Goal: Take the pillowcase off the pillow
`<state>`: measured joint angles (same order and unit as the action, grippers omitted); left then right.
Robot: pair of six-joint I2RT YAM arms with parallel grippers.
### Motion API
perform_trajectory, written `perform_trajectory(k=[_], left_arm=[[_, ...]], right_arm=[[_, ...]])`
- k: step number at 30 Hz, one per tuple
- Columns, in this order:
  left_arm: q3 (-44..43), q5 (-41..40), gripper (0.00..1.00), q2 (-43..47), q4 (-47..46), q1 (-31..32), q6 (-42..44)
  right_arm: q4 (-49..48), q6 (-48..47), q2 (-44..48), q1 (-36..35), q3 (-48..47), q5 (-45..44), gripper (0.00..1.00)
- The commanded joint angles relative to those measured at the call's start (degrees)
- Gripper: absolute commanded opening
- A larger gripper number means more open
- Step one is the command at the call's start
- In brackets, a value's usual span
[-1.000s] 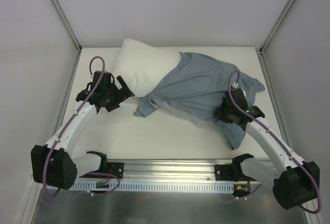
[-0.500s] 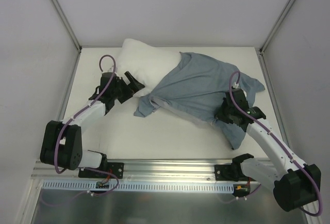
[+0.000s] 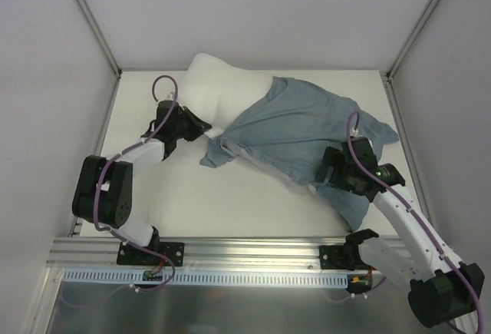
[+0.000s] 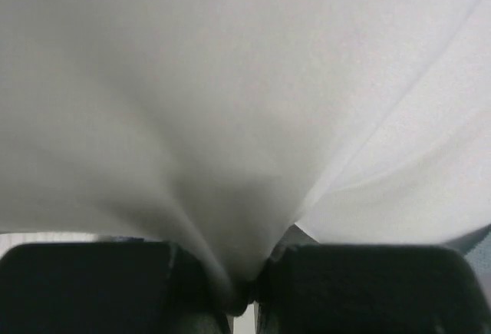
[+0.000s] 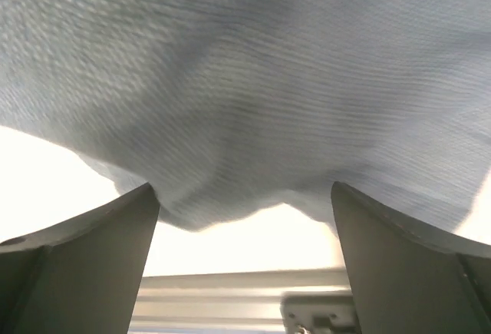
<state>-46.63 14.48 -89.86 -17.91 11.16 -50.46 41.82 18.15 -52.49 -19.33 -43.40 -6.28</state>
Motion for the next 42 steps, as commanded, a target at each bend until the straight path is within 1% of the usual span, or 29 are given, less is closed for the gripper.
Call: perform_trajectory(k=[1,3,4,7,8,11,14,16,17,19,20,22,23,24,25,26,27,29,31,32,33,34,36,39,40,42], left_arm=[[-3.5,-10.2,0.00,6.8,9.7,-0.6,0.4],[-4.2,-13.0,0.00,9.9,13.4,-1.2,-0.2],[-4.5,-13.2,0.00,12.8,16.4,-1.5,-0.6],[-5.7,-13.9,0.00,17.9,21.0,-2.5,-0.8],[-6.2,-14.0,0.00,18.8,22.0,-2.6,-0.6],[-8.2,-14.0,0.00,21.0,25.4,-2.8,0.0],[-9.8,-13.8,0.00,21.7,27.7,-2.9,0.4],[-10.1,-13.3,0.00,22.2,28.1,-3.0,0.7],[-10.1,-13.2,0.00,22.0,28.5,-3.1,0.8],[-10.3,-12.4,0.00,21.9,28.8,-3.2,0.9],[-10.2,-12.1,0.00,21.8,29.0,-3.2,0.8],[-10.3,-11.8,0.00,22.0,29.1,-3.2,1.1],[-10.3,-11.8,0.00,22.3,29.4,-3.3,1.2],[-10.5,-11.5,0.00,22.4,29.6,-3.5,1.8],[-10.6,-11.3,0.00,22.5,29.8,-3.6,1.9],[-10.8,-11.1,0.00,22.6,30.2,-3.9,2.2],[-10.9,-11.0,0.00,22.7,30.3,-4.1,2.4],[-11.4,-10.6,0.00,22.5,30.5,-4.4,3.1],[-12.3,-10.1,0.00,22.0,31.0,-4.7,3.2],[-13.0,-9.0,0.00,21.3,31.1,-5.3,3.2],[-13.6,-8.0,0.00,20.9,31.2,-5.6,3.3],[-14.0,-7.3,0.00,20.3,31.1,-5.8,3.5],[-15.5,-6.2,0.00,19.2,31.4,-6.1,4.0],[-16.6,-5.2,0.00,18.4,31.6,-6.1,4.1],[-16.7,-5.2,0.00,18.1,31.7,-6.1,4.1],[-17.2,-5.0,0.00,17.9,31.9,-6.3,4.1]], right_arm=[[8.3,-5.1,4.6,1.2,-4.8,-4.2,0.97],[11.8,-7.2,5.7,1.6,-5.6,-4.6,0.96],[13.5,-7.8,5.8,1.7,-5.9,-4.2,0.96],[14.2,-9.8,3.9,1.5,-5.6,1.2,0.96],[13.8,-9.9,3.2,1.5,-5.6,5.2,0.96],[9.7,-8.8,1.0,0.4,-2.5,11.9,0.96],[4.8,-5.3,0.2,-1.7,2.2,12.9,0.96],[1.5,-3.0,-0.1,-2.4,4.3,11.0,0.97],[0.2,-2.5,-0.5,-2.4,5.8,9.4,0.99],[-3.7,-2.0,-1.3,-2.4,6.7,7.3,0.99],[-4.6,-2.0,-2.8,-2.3,6.6,3.1,0.92],[-6.1,-2.1,-4.9,-2.3,5.5,-1.4,0.88],[-6.1,-2.5,-7.1,-2.2,3.5,-4.9,0.87],[-6.0,-3.0,-8.1,-2.1,2.4,-6.0,0.87],[-5.8,-4.4,-8.9,-2.2,1.2,-7.0,0.87],[-4.9,-5.1,-10.4,-2.5,-0.9,-7.5,0.91],[-4.3,-6.3,-11.0,-2.8,-1.9,-8.0,0.93],[-2.4,-6.9,-11.6,-3.9,-3.7,-10.7,0.95],[0.2,-7.1,-10.6,-6.8,-5.3,-13.5,0.97],[-0.2,-7.5,-9.7,-8.9,-5.3,-13.8,0.98],[-0.9,-8.1,-6.8,-9.8,-4.6,-13.9,0.99],[-2.0,-8.7,-5.4,-10.3,-4.1,-14.3,0.97],[-4.2,-10.6,-4.2,-10.5,-3.4,-14.6,0.96],[-5.7,-12.7,-8.1,-10.5,-3.6,-13.7,0.96],[-6.7,-13.0,-11.7,-10.5,-2.8,-11.8,0.96],[-9.9,-11.8,-15.5,-10.5,-1.6,-11.6,0.97]])
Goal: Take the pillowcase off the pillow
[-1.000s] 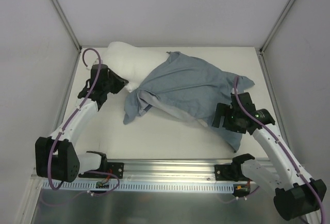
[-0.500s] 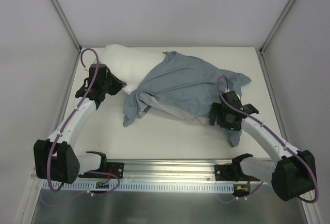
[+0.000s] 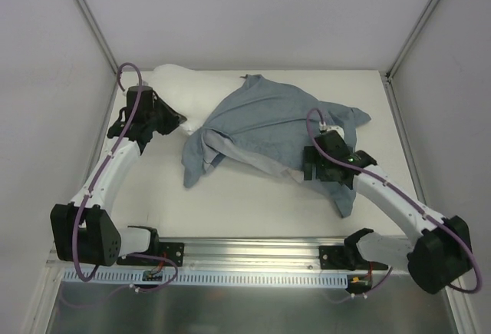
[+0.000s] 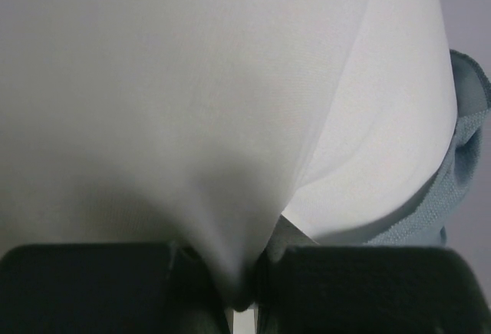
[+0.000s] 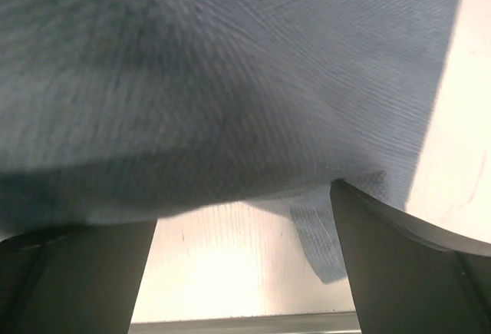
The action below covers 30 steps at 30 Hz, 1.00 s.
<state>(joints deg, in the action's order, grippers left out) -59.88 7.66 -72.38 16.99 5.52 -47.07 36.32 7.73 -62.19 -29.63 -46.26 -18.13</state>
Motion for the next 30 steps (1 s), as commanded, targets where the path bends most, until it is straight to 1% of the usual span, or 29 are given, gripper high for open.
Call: perform_trajectory(k=[1,2,3,4,5,6,7,8,9,10,11,12,13,14,16,19,20,22,25,26,27,29,30], left_arm=[[-4.0,1.9,0.00,0.3,-3.0,-0.8,0.6],[-4.1,1.9,0.00,0.5,-2.8,-0.9,0.7],[-4.2,1.9,0.00,0.6,-2.7,-1.1,0.7],[-4.5,2.1,0.00,0.7,-2.2,-1.7,0.7],[-4.7,2.1,0.00,0.9,-1.6,-2.1,0.7],[-5.2,1.4,0.00,1.3,-0.7,-3.7,-0.1],[-6.0,1.9,0.00,1.4,0.1,-4.9,-0.2],[-6.6,2.4,0.00,1.7,1.3,-6.3,-0.2],[-7.0,2.8,0.00,2.2,1.8,-8.0,-0.3],[-8.0,4.2,0.00,2.9,2.1,-11.2,-0.2],[-8.5,5.0,0.00,3.6,2.7,-12.9,-0.1],[-9.7,5.6,0.00,4.3,3.0,-14.3,0.0],[-10.3,6.7,0.00,4.7,3.4,-16.7,0.0],[-11.0,7.3,0.00,5.1,4.3,-17.8,-0.1],[-12.9,8.2,0.00,6.3,4.8,-19.4,0.0],[-14.6,8.9,0.00,8.0,6.1,-21.5,0.4],[-15.0,9.1,0.00,8.8,6.8,-22.5,0.6],[-16.4,9.6,0.00,9.8,7.8,-23.9,0.7],[-19.0,9.9,0.00,11.7,10.2,-27.0,1.1],[-20.2,9.7,0.00,12.2,11.4,-28.6,1.4],[-22.9,9.4,0.00,12.3,13.8,-29.3,2.2],[-26.0,9.0,0.00,12.4,16.3,-30.6,3.5],[-29.4,8.9,0.00,12.4,18.5,-30.7,4.1]], right_arm=[[-5.0,-0.6,-8.6,-0.2,2.1,-0.4,0.95],[-6.1,1.2,-9.4,-0.2,2.5,-0.6,0.88],[-6.2,2.0,-9.9,-0.2,2.7,-0.8,0.68],[-5.6,2.6,-9.4,-0.2,2.3,-1.1,0.55],[-4.9,2.9,-8.7,-0.1,1.8,-1.9,0.39],[-2.8,3.3,-6.6,0.3,1.2,-4.6,0.16],[-1.7,3.3,-5.5,0.9,-0.5,-6.1,0.06],[-0.4,3.2,-4.2,1.7,-1.5,-7.5,0.01],[0.6,2.5,-2.9,2.9,-2.5,-9.4,0.01],[2.0,1.9,-1.4,5.4,-3.6,-10.0,0.01],[2.3,1.2,1.9,6.8,-5.7,-10.3,0.01],[2.7,0.0,3.6,9.7,-7.0,-10.0,0.01],[3.0,-0.3,5.1,11.2,-8.3,-10.2,0.01],[3.2,-0.7,8.0,12.5,-11.3,-10.2,0.01],[4.4,-1.3,10.1,16.0,-15.1,-10.3,0.01],[5.8,-2.7,12.9,18.6,-22.6,-12.1,0.01],[6.1,-3.2,13.7,18.9,-26.6,-13.8,0.01],[7.8,-4.6,14.5,19.9,-30.6,-16.2,0.01],[8.0,-6.8,16.8,21.0,-37.1,-20.8,0.01],[8.0,-8.9,17.4,21.0,-38.6,-24.1,0.01],[8.1,-9.8,18.5,21.0,-41.2,-25.5,0.01],[8.0,-12.3,19.6,21.1,-43.4,-28.6,0.01],[8.0,-13.1,20.5,21.1,-45.3,-29.4,0.01]])
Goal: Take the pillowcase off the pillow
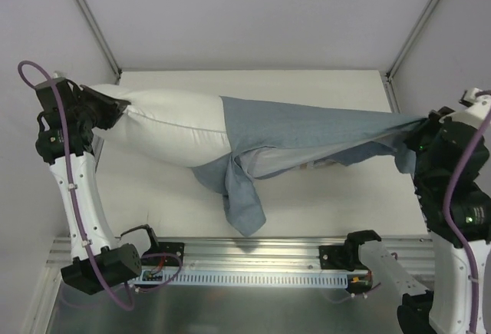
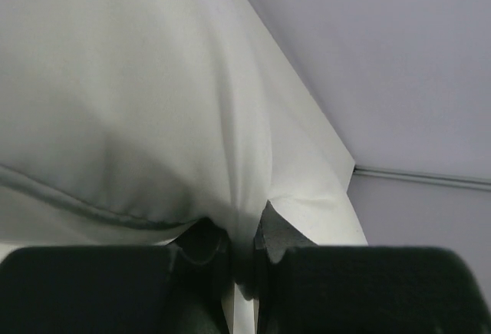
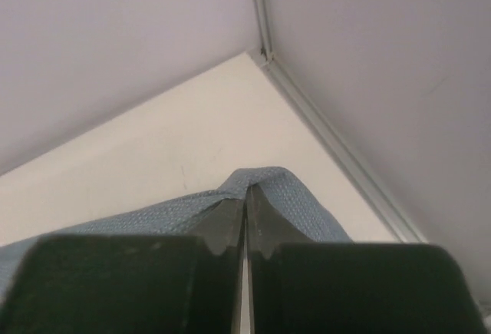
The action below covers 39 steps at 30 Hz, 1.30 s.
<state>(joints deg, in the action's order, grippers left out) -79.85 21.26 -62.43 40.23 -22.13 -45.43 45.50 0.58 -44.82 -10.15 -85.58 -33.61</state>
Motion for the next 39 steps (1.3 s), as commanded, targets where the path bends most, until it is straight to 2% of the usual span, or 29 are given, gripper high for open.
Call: perform_trajectory(k=[1,3,6,9,10,11,12,13,16,18,22,24,26,29,31,36,39], left_arm=[[-11.1,-4.8,0.00,2.6,-3.7,-3.1,2.7],[-14.4,-4.6,0.00,2.3,-2.4,-3.0,3.7],[-15.0,-3.4,0.00,-0.5,-2.3,-2.8,3.3],[-14.4,-6.1,0.00,-7.4,-2.4,0.1,3.8],[-14.4,-9.6,0.00,-11.1,-2.4,2.2,4.1],[-14.7,-11.6,0.00,-12.9,-2.4,3.4,5.2],[-14.9,-14.8,0.00,-14.5,-2.4,5.3,5.6],[-15.1,-15.2,0.00,-18.1,-2.4,5.9,6.1],[-15.8,-12.7,0.00,-22.1,-2.3,6.7,6.5],[-15.3,-12.6,0.00,-23.6,-2.3,7.3,7.5],[-14.6,-14.9,0.00,-21.0,-2.3,7.6,10.3],[-14.9,-14.6,0.00,-19.5,-2.3,5.5,10.8],[-15.1,-11.2,0.00,-17.3,-2.2,0.1,9.8],[-14.1,-5.2,0.00,-15.0,-1.9,-8.6,6.9],[-13.2,-3.8,0.00,-13.6,-1.9,-10.8,6.0],[-12.0,1.2,0.00,-12.0,-2.4,-9.3,5.4],[-11.9,2.0,0.00,-11.0,-2.5,-7.4,6.6]], right_arm=[[-1.2,-6.5,3.5,1.6,-6.7,-15.0,0.01],[-1.3,-8.0,3.8,1.5,-7.8,-15.5,0.01],[-1.5,-8.7,-0.1,1.6,-7.8,-14.5,0.01],[-2.8,-7.9,-10.2,2.4,-6.9,-9.9,0.01],[-3.0,-7.0,-16.6,3.2,-7.8,-5.9,0.01],[-4.2,-6.0,-19.8,5.0,-8.0,-3.5,0.01],[-4.4,-4.2,-23.2,6.2,-8.9,2.7,0.01],[-4.1,-3.0,-29.9,7.2,-11.9,4.9,0.01],[-2.3,-0.8,-39.1,8.0,-17.6,11.6,0.01],[2.7,1.4,-45.9,7.8,-23.8,14.1,0.01],[-1.1,2.8,-42.8,9.0,-17.8,14.2,0.01],[-0.9,2.8,-39.9,11.5,-15.8,14.4,0.01],[-0.2,3.7,-37.5,17.9,-14.4,15.3,0.01],[-0.5,7.1,-29.7,29.5,-9.5,22.2,0.01],[-1.6,7.8,-26.8,35.3,-5.7,25.9,0.01],[-4.8,10.8,-22.0,35.4,-0.4,32.7,0.01],[-4.8,10.1,-21.4,30.7,0.7,32.4,0.01]])
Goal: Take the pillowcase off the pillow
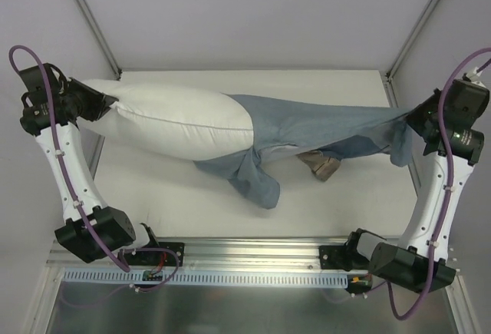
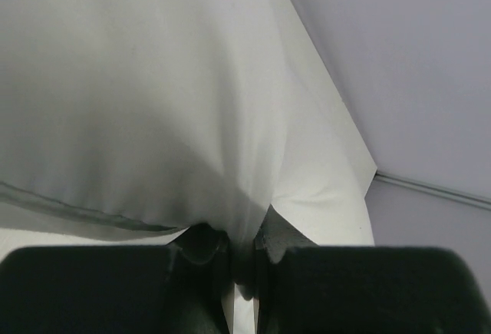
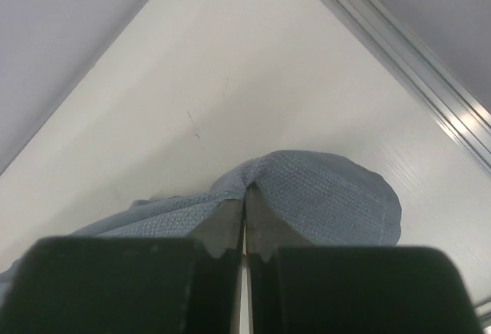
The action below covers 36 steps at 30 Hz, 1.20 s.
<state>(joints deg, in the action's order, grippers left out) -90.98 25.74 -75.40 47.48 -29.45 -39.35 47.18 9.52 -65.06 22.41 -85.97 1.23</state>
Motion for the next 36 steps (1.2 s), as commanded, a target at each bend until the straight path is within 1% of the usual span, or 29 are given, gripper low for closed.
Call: perform_trajectory(k=[1,5,8,10,12,13,14,16,17,20,22,23,24,25,26,27,28,29,30,31,32,33,34,35,36], left_arm=[[-0.6,-2.4,0.00,2.4,-9.8,0.4,0.6],[-0.2,-1.6,0.00,3.1,-9.8,3.3,1.6],[-0.9,-2.0,0.00,5.0,-9.8,7.8,3.2],[-1.0,-1.0,0.00,7.3,-9.7,11.0,4.0],[-0.7,1.6,0.00,11.9,-9.9,11.7,5.1],[-0.5,3.3,0.00,13.9,-9.9,12.0,5.7],[-0.4,3.8,0.00,17.4,-9.8,12.0,7.2],[-1.2,4.8,0.00,20.5,-9.8,12.0,8.6],[-3.7,5.5,0.00,22.2,-8.5,12.0,9.6],[-8.7,6.1,0.00,22.2,-6.7,12.0,9.1],[-9.9,4.4,0.00,21.4,-6.7,12.0,8.5],[-10.4,2.9,0.00,19.4,-6.6,12.0,7.8],[-10.4,-1.1,0.00,18.0,-6.8,12.0,7.4],[-10.6,-3.0,0.00,16.1,-6.8,12.0,6.9],[-11.5,-4.7,0.00,10.8,-6.9,12.0,6.4],[-12.0,-7.2,0.00,8.0,-6.8,12.0,6.0],[-12.5,-8.7,0.00,4.7,-6.4,12.0,5.6],[-12.6,-10.4,0.00,-1.2,-6.5,12.0,4.1],[-12.7,-11.7,0.00,-4.0,-6.4,12.0,3.8],[-12.9,-12.8,0.00,-6.9,-6.1,12.1,3.6],[-12.6,-12.9,0.00,-11.7,-5.6,12.1,2.9],[-12.3,-12.2,0.00,-13.8,-5.5,12.0,3.1],[-11.5,-9.9,0.07,-17.1,-5.1,12.2,3.6],[-10.9,-8.6,0.26,-18.2,-5.1,12.6,3.9],[-10.3,-7.6,0.39,-19.0,-5.1,12.8,4.4]], right_arm=[[-6.3,0.7,-0.8,-3.2,1.7,-3.2,0.01],[-6.9,-1.1,-0.6,-9.2,4.3,-3.4,0.01],[-4.0,-3.2,-1.1,-15.5,2.8,-5.4,0.01],[-3.8,-4.2,2.6,-18.1,2.6,-6.3,0.01],[-3.4,-4.9,6.2,-20.4,2.3,-6.0,0.01],[-2.9,-4.9,7.9,-20.6,1.8,-5.8,0.01],[-2.4,-5.1,11.8,-20.6,0.6,-5.4,0.01],[-1.5,-5.6,15.2,-20.6,-1.7,-6.4,0.01],[-0.2,-5.8,17.4,-20.6,-5.0,-7.6,0.01],[1.6,-6.4,19.1,-20.6,-9.3,-9.8,0.01],[1.9,-6.9,18.6,-20.6,-12.2,-11.1,0.01],[1.6,-7.8,17.9,-20.6,-12.9,-12.7,0.01],[1.1,-8.2,15.4,-20.6,-13.3,-13.7,0.01],[0.7,-8.6,13.5,-20.5,-13.8,-14.5,0.01],[0.2,-9.0,11.0,-20.6,-14.5,-16.3,0.01],[0.2,-10.8,8.0,-20.5,-15.4,-17.0,0.01],[0.5,-11.4,0.6,-20.4,-18.7,-17.5,0.01],[2.5,-11.8,-3.6,-20.4,-21.0,-19.1,0.01],[3.4,-12.4,-7.8,-20.4,-23.0,-20.2,0.01],[4.5,-12.9,-16.5,-20.3,-27.4,-21.1,0.01],[7.9,-12.8,-20.9,-20.3,-29.8,-22.3,0.01],[9.2,-13.2,-24.9,-20.3,-31.7,-21.4,0.01],[13.4,-13.2,-32.1,-20.7,-36.1,-18.5,0.01],[15.3,-12.9,-34.8,-20.8,-37.8,-17.0,0.06],[16.5,-12.9,-37.0,-21.1,-38.6,-15.6,0.15]])
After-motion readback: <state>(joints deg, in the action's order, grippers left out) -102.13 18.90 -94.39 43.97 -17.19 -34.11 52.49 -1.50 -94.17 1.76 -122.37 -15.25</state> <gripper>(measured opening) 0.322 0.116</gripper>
